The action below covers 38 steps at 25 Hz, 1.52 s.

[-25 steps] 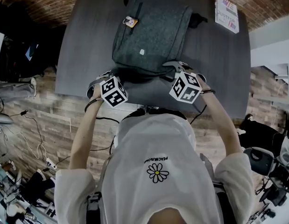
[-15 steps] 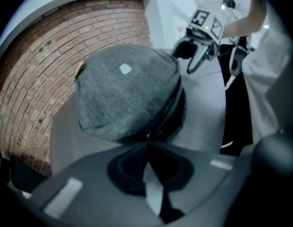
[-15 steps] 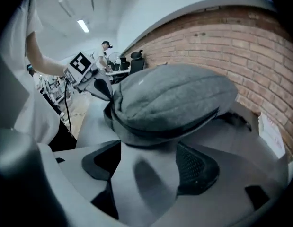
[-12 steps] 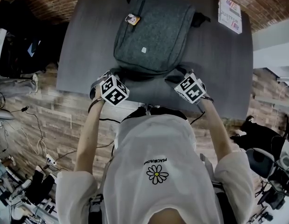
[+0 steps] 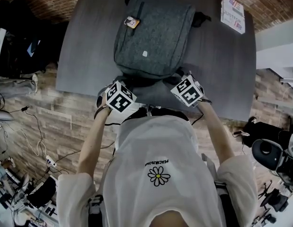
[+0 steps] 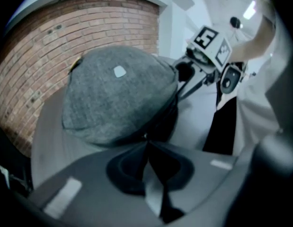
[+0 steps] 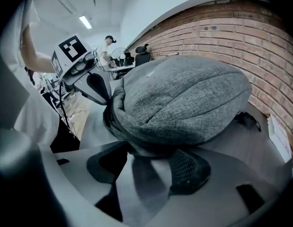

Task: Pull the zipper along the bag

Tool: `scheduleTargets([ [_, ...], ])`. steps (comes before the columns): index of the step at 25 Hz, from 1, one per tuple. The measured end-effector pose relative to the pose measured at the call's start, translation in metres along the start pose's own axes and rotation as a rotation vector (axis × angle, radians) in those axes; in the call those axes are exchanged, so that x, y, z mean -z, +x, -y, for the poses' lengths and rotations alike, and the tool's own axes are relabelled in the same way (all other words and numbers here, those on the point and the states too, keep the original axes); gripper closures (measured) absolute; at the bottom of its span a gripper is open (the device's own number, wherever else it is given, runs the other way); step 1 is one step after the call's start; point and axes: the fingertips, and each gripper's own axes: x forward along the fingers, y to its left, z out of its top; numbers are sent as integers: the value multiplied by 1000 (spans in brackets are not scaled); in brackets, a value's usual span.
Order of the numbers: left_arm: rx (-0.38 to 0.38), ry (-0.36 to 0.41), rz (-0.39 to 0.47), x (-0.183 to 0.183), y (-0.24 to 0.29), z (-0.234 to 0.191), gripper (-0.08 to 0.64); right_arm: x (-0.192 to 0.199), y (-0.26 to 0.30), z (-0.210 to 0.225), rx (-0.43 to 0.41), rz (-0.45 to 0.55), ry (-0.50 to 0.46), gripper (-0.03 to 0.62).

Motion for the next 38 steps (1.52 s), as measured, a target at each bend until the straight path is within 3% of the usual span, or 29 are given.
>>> scheduleTargets([
  [2, 44, -42, 29, -9, 3, 16, 540, -2, 3, -7, -12, 0, -3, 338],
  [7, 55, 8, 57, -32, 12, 45, 546, -11, 10, -26, -36, 11, 5, 339],
  [14, 50, -149, 67, -26, -1, 36, 548, -26, 14, -43, -89, 40, 5, 345],
  [20, 71, -216, 68, -15, -17, 38, 545, -54, 30, -73, -149, 90, 4, 370],
  [26, -86, -364, 75, 9, -21, 9, 546, -82, 53, -104, -191, 84, -107, 400],
  [30, -133, -341, 64, 27, -29, -7, 548, -87, 54, -111, -226, 111, -140, 414],
  [34, -152, -324, 66, 33, -26, -9, 546, -72, 27, -82, -148, 111, -204, 410],
  [38, -144, -361, 92, 34, -24, -12, 548, -62, -12, 8, 53, 111, -207, 317],
])
